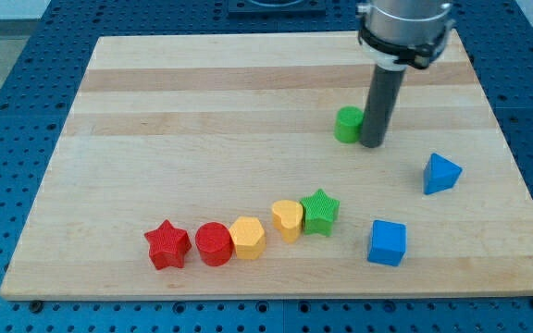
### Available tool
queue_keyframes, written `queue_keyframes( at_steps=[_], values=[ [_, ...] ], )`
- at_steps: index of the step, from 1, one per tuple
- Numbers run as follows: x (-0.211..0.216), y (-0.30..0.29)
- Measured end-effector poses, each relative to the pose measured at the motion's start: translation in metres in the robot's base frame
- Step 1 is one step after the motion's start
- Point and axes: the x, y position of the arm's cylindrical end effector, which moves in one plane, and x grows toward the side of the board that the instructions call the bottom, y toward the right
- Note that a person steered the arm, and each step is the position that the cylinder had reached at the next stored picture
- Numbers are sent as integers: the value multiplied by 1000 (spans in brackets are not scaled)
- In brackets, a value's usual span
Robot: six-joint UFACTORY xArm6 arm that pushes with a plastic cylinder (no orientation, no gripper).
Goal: Move the green circle to the right of green star
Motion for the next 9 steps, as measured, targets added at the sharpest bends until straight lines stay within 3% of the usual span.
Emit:
queue_keyframes(
  at_steps=[1, 2, 3, 5, 6, 7, 8, 9],
  values=[
    [11, -24],
    [86, -45],
    [110, -22],
    [-65, 0],
    [-90, -17],
    [-84, -34],
    [-19, -37],
    [5, -37]
  ],
)
